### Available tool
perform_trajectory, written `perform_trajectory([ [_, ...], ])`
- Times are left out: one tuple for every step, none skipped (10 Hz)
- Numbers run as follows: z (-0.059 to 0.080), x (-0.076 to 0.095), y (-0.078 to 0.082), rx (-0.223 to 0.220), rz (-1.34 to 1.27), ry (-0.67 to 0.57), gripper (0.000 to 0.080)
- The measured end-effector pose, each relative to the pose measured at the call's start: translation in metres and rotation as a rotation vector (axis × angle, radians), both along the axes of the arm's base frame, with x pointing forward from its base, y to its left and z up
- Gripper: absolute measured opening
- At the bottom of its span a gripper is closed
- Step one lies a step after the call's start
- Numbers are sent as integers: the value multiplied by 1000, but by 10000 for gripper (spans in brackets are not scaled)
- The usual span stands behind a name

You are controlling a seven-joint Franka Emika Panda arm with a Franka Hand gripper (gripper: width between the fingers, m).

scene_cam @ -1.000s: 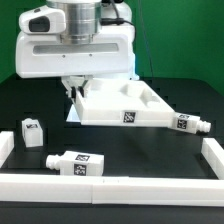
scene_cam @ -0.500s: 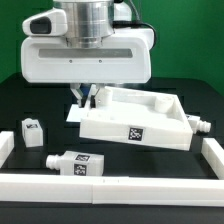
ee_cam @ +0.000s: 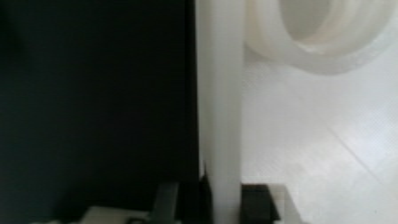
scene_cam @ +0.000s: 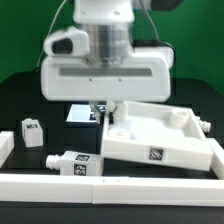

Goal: Assemble one leg

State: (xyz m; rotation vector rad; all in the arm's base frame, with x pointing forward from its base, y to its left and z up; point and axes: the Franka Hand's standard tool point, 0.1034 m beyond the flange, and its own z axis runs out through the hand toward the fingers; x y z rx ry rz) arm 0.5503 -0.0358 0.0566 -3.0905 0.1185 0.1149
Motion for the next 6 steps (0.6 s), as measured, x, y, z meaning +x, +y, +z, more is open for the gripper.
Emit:
perform_trajectory([
  [-9,3,8,-2,10,-1,54],
  [-15,6,13,-3,17,-2,54],
  [-20,8,17,-6,12,2,54],
  [-22,9,16,-11,9,5,54],
  [-22,10,15,-10,7,3,54],
  [-22,9,15,-10,9,4,54],
])
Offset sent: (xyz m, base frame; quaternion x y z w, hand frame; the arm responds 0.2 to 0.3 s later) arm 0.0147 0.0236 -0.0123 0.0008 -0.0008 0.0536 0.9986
